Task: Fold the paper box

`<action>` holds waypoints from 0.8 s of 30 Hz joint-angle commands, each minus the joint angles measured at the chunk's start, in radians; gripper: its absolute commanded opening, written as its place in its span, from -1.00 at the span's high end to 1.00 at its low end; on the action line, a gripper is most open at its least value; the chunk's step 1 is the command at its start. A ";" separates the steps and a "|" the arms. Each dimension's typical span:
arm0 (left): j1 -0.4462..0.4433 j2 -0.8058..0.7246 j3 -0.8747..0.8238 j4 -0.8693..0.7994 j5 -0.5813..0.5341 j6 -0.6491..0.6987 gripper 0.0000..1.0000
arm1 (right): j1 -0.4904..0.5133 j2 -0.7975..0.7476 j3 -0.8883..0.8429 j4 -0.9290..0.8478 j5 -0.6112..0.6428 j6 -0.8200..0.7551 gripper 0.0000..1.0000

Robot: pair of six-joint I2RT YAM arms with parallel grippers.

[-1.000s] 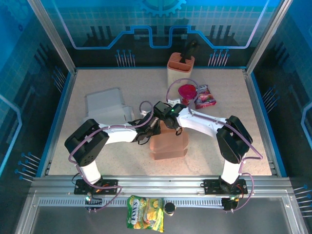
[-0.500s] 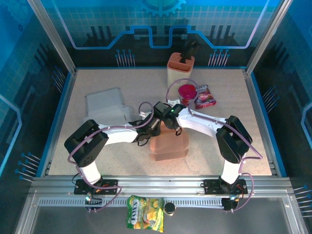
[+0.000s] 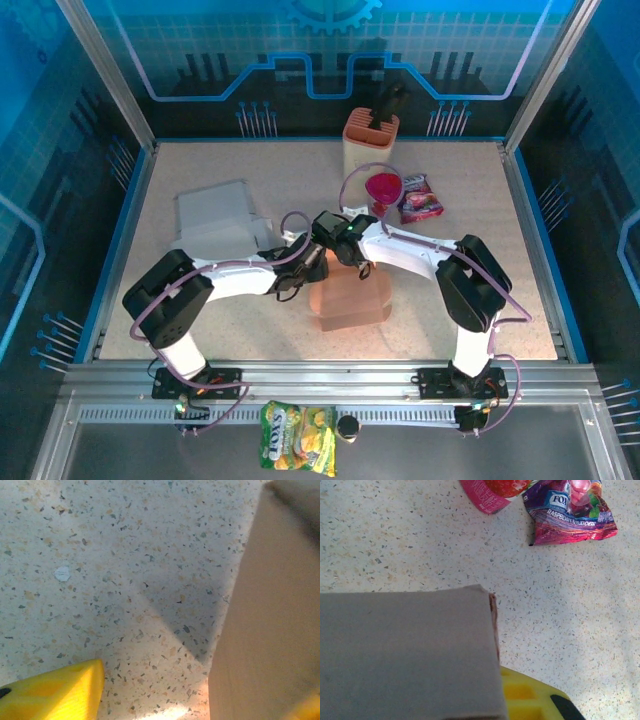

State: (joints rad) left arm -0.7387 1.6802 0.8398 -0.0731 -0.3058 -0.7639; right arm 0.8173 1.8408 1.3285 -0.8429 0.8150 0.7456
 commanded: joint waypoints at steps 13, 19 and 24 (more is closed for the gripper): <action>0.031 -0.097 0.005 0.027 0.048 0.071 -0.41 | -0.002 0.035 -0.010 -0.082 0.058 0.043 1.00; 0.036 -0.066 0.044 0.042 0.051 0.091 -0.31 | -0.002 0.027 -0.018 -0.075 0.047 0.042 1.00; 0.034 -0.008 0.094 0.031 0.044 0.107 -0.21 | -0.003 0.025 -0.023 -0.070 0.041 0.040 1.00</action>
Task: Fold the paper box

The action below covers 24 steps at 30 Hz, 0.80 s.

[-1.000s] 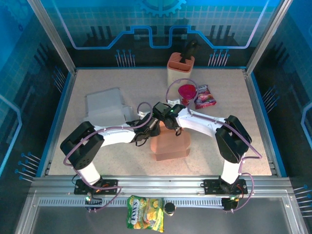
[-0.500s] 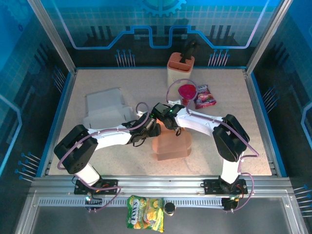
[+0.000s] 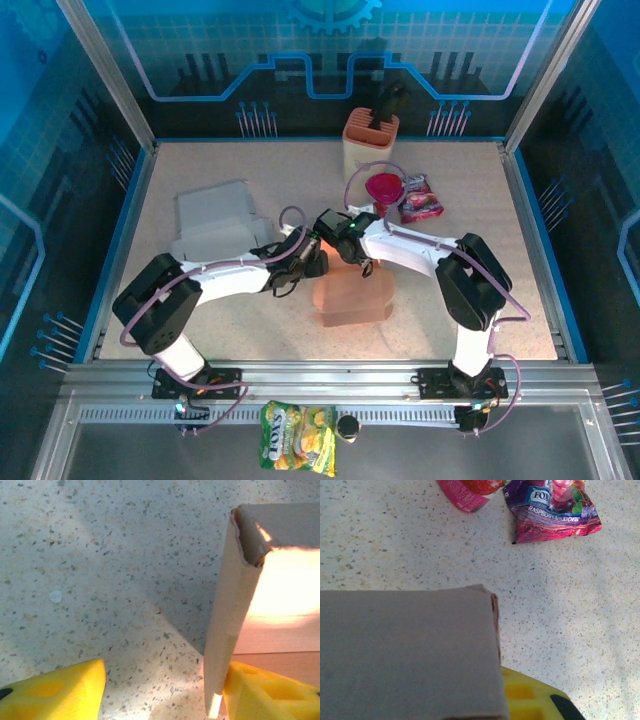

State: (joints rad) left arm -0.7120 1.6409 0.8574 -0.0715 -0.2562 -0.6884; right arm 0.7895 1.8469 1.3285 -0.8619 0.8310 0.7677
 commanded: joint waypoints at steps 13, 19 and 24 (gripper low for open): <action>-0.016 0.052 0.105 0.007 -0.064 0.017 0.01 | 0.012 0.030 -0.042 -0.030 0.009 0.010 1.00; -0.022 0.008 0.095 0.018 -0.037 0.009 -0.24 | 0.007 0.035 -0.045 -0.025 -0.005 0.012 1.00; -0.032 -0.055 0.082 0.029 -0.008 0.002 -0.42 | -0.006 0.043 -0.058 -0.029 -0.042 0.032 1.00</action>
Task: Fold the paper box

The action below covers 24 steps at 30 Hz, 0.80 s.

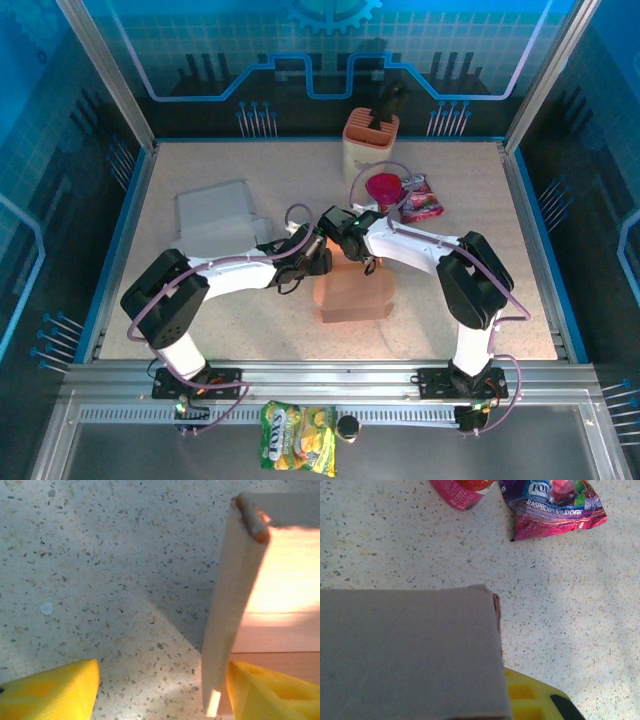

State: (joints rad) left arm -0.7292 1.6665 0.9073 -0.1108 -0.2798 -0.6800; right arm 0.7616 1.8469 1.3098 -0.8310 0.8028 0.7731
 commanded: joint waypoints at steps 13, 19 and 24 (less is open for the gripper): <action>-0.038 -0.298 0.066 -0.168 0.020 -0.092 -0.43 | -0.071 0.023 -0.075 -0.140 -0.253 0.270 1.00; -0.086 -0.358 0.103 -0.322 0.045 -0.103 -0.42 | -0.166 0.064 -0.047 -0.296 -0.378 0.511 1.00; -0.137 -0.359 0.105 -0.410 0.007 -0.089 -0.38 | -0.197 0.026 -0.045 -0.360 -0.438 0.629 1.00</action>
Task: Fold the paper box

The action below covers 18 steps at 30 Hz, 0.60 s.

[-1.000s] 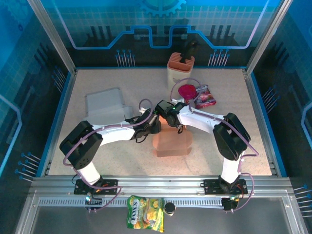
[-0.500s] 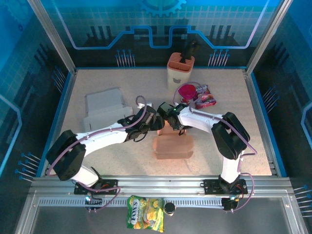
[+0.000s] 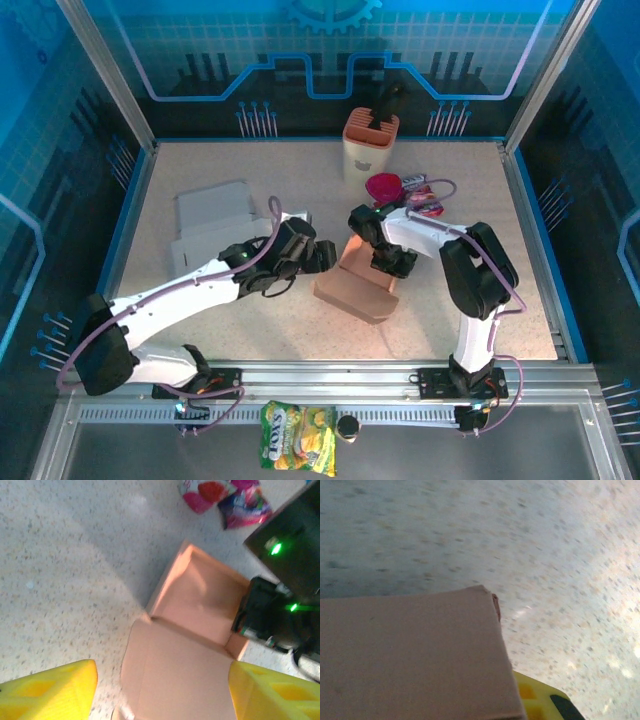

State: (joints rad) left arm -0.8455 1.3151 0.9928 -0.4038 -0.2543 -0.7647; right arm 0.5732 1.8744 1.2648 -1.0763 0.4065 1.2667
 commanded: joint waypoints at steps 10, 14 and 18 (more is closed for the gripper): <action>0.062 0.196 0.200 -0.135 0.026 0.329 -0.33 | -0.003 -0.116 -0.119 -0.001 0.010 0.018 1.00; 0.118 0.350 0.331 -0.148 0.096 0.455 -0.30 | -0.011 -0.140 -0.170 0.053 0.006 -0.009 1.00; 0.114 0.499 0.459 -0.151 0.175 0.530 -0.25 | -0.013 -0.121 -0.158 0.062 -0.004 -0.025 1.00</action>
State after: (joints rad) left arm -0.7223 1.7580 1.3911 -0.5259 -0.1726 -0.3523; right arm 0.5636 1.7466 1.1114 -1.0130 0.3832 1.2633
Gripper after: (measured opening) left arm 0.627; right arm 0.089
